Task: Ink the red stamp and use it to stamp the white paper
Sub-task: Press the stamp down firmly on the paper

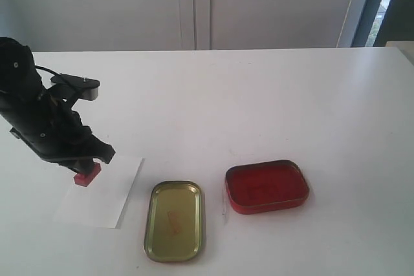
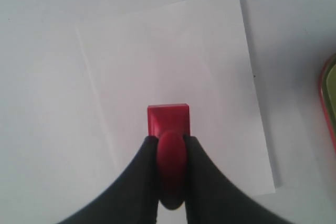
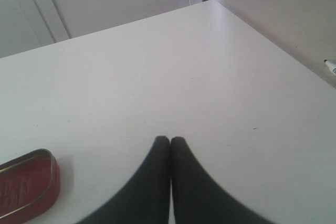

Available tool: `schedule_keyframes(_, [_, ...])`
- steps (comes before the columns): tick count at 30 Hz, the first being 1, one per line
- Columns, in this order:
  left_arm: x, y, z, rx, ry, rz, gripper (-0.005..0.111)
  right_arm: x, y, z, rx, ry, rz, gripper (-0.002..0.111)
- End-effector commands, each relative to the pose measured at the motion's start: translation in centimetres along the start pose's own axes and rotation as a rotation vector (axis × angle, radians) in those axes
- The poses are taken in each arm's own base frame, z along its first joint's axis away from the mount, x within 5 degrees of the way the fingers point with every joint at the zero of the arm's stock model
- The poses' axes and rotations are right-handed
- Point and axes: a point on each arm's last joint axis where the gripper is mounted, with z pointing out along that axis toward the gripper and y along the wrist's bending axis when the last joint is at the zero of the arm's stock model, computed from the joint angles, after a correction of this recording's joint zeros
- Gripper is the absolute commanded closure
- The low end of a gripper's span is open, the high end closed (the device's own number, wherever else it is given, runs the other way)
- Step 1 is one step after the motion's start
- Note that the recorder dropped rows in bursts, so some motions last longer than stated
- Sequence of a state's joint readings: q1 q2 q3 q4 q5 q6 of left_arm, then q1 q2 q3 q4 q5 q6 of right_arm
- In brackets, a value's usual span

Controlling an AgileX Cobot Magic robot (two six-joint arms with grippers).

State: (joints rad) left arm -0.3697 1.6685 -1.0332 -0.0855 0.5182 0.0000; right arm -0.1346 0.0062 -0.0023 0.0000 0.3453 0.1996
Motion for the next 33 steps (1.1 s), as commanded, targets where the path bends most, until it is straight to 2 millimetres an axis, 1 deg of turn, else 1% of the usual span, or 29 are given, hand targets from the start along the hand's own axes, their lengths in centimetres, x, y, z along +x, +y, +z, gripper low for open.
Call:
schedule_keyframes(1, [0.4,-0.1,0.4,-0.003,-0.016,-0.006,0.107,0.0,0.0,0.0,0.003,-0.007,0.001,0.108])
schedule_keyframes(3, [0.5,-0.1,0.6,-0.003,-0.016,-0.008,0.107,0.0,0.0,0.0,0.003,-0.007,0.001,0.108])
schedule_keyframes(10, [0.7,0.1,2.3,-0.001,0.028,-0.017,0.107,0.0,0.0,0.0,0.003,-0.007,0.001,0.108])
schedule_keyframes(33, [-0.1,0.2,2.3,-0.014,-0.057,-0.011,0.107,0.0,0.0,0.0,0.003,-0.007,0.001,0.108])
